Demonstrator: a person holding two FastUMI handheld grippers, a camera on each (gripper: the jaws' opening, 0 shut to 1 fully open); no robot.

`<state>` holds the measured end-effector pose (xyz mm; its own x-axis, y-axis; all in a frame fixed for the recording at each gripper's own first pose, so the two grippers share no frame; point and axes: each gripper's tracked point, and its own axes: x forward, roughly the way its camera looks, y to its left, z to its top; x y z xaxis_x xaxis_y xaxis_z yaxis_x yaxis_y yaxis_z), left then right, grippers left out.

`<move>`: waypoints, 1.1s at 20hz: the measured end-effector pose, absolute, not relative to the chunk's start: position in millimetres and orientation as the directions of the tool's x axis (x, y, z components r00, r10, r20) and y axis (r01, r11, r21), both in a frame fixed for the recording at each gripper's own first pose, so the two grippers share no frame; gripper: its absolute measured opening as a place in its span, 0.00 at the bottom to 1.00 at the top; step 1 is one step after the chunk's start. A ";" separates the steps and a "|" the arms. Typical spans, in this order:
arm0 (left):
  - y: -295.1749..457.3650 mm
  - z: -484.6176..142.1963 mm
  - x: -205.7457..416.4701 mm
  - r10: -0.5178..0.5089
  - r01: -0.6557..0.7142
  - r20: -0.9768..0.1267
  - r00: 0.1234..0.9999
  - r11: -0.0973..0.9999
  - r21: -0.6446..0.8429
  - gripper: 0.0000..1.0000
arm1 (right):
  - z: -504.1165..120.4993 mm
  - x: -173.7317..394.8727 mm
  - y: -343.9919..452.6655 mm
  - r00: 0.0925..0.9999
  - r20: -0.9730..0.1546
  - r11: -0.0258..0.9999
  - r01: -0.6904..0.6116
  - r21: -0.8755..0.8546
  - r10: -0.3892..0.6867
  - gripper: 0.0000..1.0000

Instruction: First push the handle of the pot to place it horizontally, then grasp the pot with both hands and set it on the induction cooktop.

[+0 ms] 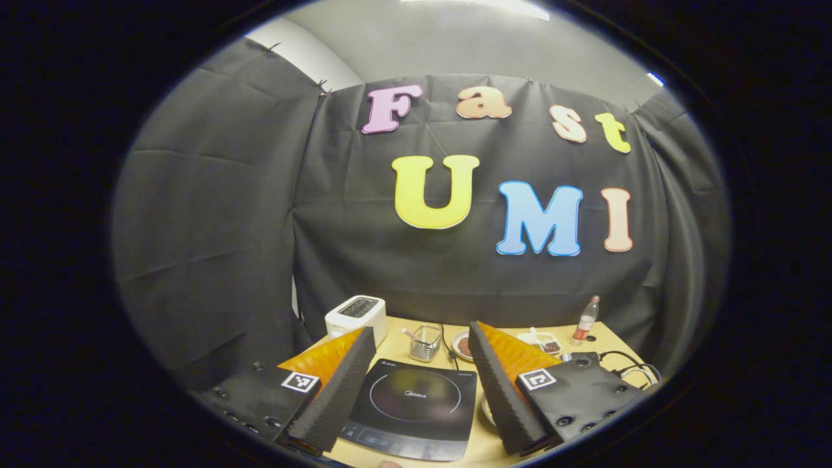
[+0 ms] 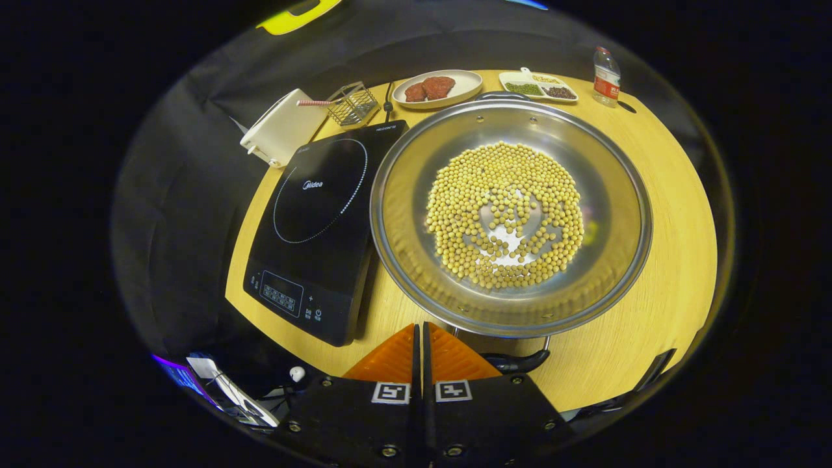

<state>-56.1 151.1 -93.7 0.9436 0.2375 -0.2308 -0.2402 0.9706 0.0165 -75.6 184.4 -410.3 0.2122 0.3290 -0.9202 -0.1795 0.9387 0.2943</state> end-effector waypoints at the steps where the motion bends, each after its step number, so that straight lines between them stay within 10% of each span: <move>1: 150.7 -95.0 -55.4 0.237 -0.239 -0.232 0.943 0.971 0.017 0.93 | -412.1 -74.6 184.9 0.210 -0.919 0.938 -0.171 0.301 0.333 0.01; 22: 116.5 -97.9 -23.4 0.099 -0.103 -0.246 0.964 0.995 -0.004 0.93 | -423.0 -70.2 137.0 0.243 -0.916 0.932 0.096 0.349 0.318 0.00</move>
<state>-23.4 116.5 -97.9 0.9643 0.0993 -0.2456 -0.1034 0.9946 -0.0039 -70.2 137.0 -423.0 0.2430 0.3179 -0.9164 0.0965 0.9322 0.3489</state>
